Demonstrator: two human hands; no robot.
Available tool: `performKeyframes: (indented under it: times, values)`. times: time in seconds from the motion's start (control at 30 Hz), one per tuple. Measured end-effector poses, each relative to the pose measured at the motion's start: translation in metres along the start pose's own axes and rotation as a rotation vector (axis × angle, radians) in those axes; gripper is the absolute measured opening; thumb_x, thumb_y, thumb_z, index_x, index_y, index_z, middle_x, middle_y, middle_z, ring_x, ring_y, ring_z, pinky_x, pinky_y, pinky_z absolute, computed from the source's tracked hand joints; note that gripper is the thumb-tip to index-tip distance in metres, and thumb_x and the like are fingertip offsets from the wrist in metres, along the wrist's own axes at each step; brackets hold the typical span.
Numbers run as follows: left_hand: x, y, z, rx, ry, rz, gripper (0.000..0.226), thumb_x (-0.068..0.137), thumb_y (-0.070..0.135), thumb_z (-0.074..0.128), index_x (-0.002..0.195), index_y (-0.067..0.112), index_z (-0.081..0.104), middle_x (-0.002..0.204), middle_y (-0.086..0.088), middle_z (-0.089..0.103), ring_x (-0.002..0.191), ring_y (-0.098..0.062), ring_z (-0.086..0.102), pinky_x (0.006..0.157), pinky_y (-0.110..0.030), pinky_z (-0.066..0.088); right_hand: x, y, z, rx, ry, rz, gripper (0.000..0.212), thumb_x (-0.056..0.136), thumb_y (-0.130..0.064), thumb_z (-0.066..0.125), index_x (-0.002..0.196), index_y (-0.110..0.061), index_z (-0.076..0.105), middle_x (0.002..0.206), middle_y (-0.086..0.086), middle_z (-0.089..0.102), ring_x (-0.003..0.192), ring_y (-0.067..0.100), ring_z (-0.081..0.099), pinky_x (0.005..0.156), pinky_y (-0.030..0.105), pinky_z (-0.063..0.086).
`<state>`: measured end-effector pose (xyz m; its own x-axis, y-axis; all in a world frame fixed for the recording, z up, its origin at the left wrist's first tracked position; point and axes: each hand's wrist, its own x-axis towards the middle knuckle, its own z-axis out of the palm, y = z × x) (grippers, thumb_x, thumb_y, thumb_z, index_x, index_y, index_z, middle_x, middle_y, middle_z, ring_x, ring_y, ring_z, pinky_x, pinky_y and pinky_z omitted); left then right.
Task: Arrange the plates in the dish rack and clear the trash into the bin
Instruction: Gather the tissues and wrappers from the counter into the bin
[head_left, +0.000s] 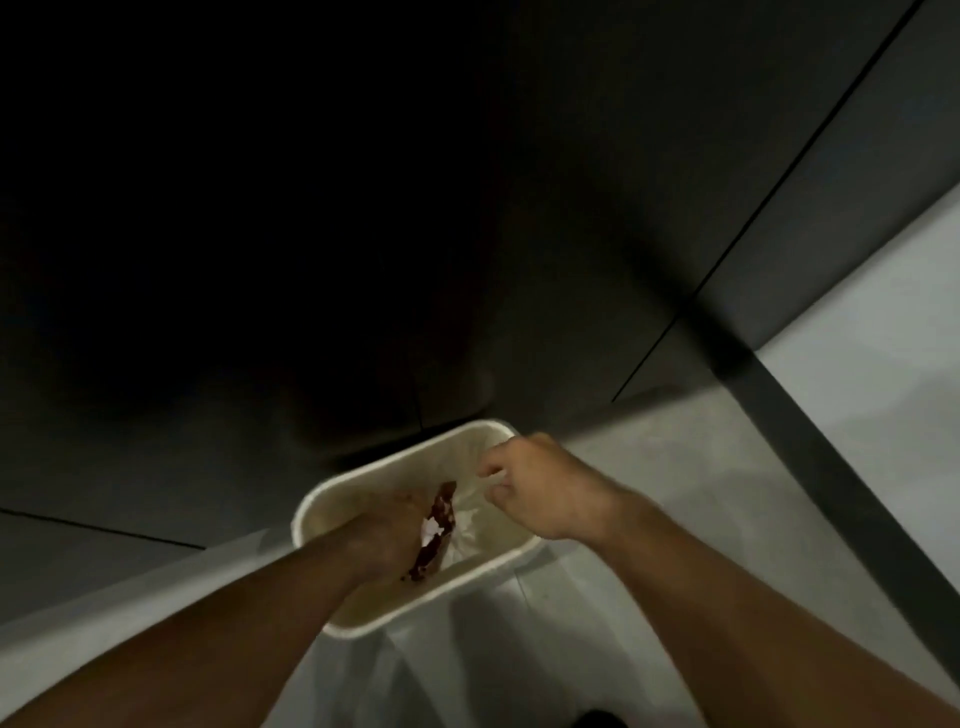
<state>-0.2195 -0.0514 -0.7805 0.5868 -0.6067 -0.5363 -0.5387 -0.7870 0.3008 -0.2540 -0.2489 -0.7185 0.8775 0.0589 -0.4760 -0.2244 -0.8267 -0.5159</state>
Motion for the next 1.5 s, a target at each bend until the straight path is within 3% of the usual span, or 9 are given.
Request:
performKeyframes:
  times: [0.07, 0.17, 0.3, 0.5, 0.73, 0.87, 1.0, 1.3, 1.5]
  values:
    - [0.012, -0.003, 0.010, -0.015, 0.047, -0.012, 0.031, 0.105, 0.025, 0.032, 0.115, 0.018, 0.061, 0.116, -0.006, 0.066, 0.102, -0.021, 0.062, 0.098, -0.037, 0.047, -0.013, -0.003, -0.007, 0.081, 0.030, -0.010, 0.028, 0.094, -0.027, 0.063, 0.122, -0.027, 0.065, 0.119, -0.004, 0.067, 0.099, 0.009, 0.065, 0.087, 0.033, 0.057]
    - [0.028, -0.003, 0.031, -0.122, -0.033, -0.108, 0.040, 0.105, 0.032, 0.031, 0.139, 0.017, 0.046, 0.140, -0.009, 0.051, 0.125, -0.025, 0.050, 0.106, -0.033, 0.035, -0.022, -0.008, -0.006, 0.113, 0.087, 0.027, 0.031, 0.093, -0.031, 0.064, 0.123, -0.026, 0.065, 0.120, -0.006, 0.066, 0.101, 0.007, 0.064, 0.089, 0.033, 0.056]
    - [0.039, -0.011, 0.049, -0.136, -0.081, -0.063, 0.037, 0.101, 0.033, 0.040, 0.133, 0.019, 0.052, 0.123, -0.006, 0.059, 0.107, -0.022, 0.058, 0.098, -0.033, 0.044, -0.026, -0.016, 0.002, 0.151, 0.108, 0.065, 0.032, 0.094, -0.034, 0.062, 0.125, -0.025, 0.064, 0.124, -0.005, 0.066, 0.104, 0.006, 0.062, 0.090, 0.031, 0.056]
    - [0.038, -0.009, 0.034, -0.144, -0.131, -0.167, 0.058, 0.099, 0.048, 0.034, 0.152, 0.028, 0.022, 0.155, -0.004, 0.030, 0.139, -0.025, 0.033, 0.113, -0.040, 0.029, -0.031, -0.015, -0.009, 0.107, 0.165, 0.061, 0.031, 0.095, -0.036, 0.060, 0.125, -0.031, 0.064, 0.125, -0.008, 0.063, 0.104, 0.004, 0.059, 0.081, 0.018, 0.047]
    - [-0.013, 0.002, -0.023, -0.115, 0.071, -0.004, 0.034, 0.100, 0.045, 0.037, 0.124, 0.030, 0.056, 0.127, 0.007, 0.054, 0.111, -0.012, 0.053, 0.091, -0.027, 0.043, -0.034, -0.018, -0.024, 0.072, 0.282, -0.012, 0.022, 0.095, -0.038, 0.056, 0.114, -0.033, 0.066, 0.111, -0.017, 0.057, 0.098, 0.001, 0.053, 0.078, 0.019, 0.045]
    - [-0.056, 0.030, -0.103, -0.027, 0.282, 0.153, 0.043, 0.094, 0.060, 0.026, 0.109, 0.035, 0.057, 0.104, 0.017, 0.049, 0.095, -0.002, 0.049, 0.079, -0.024, 0.044, -0.057, -0.035, -0.061, 0.081, 0.318, -0.045, 0.026, 0.096, -0.042, 0.052, 0.117, -0.033, 0.065, 0.113, -0.018, 0.058, 0.103, 0.001, 0.053, 0.088, 0.026, 0.048]
    - [-0.109, 0.076, -0.199, -0.008, 0.411, 0.256, 0.043, 0.093, 0.061, 0.023, 0.109, 0.038, 0.056, 0.105, 0.022, 0.049, 0.097, 0.004, 0.043, 0.079, -0.021, 0.045, -0.106, -0.068, -0.130, 0.099, 0.354, -0.069, 0.030, 0.096, -0.041, 0.054, 0.124, -0.032, 0.063, 0.119, -0.019, 0.058, 0.108, -0.003, 0.050, 0.093, 0.020, 0.043]
    - [-0.247, 0.224, -0.423, 0.046, 0.448, 0.454, 0.043, 0.090, 0.065, 0.023, 0.110, 0.041, 0.053, 0.109, 0.022, 0.049, 0.097, 0.005, 0.045, 0.081, -0.023, 0.048, -0.268, -0.160, -0.354, 0.134, 0.596, -0.120, 0.024, 0.091, -0.040, 0.066, 0.113, -0.033, 0.068, 0.106, -0.022, 0.059, 0.099, -0.003, 0.058, 0.083, 0.015, 0.045]
    - [-0.313, 0.293, -0.574, 0.083, 0.636, 0.484, 0.041, 0.092, 0.060, 0.030, 0.109, 0.034, 0.057, 0.106, 0.017, 0.053, 0.096, -0.001, 0.049, 0.083, -0.029, 0.048, -0.357, -0.216, -0.503, 0.091, 0.755, -0.173, 0.023, 0.089, -0.036, 0.068, 0.110, -0.027, 0.071, 0.101, -0.018, 0.062, 0.093, -0.004, 0.057, 0.077, 0.005, 0.041]
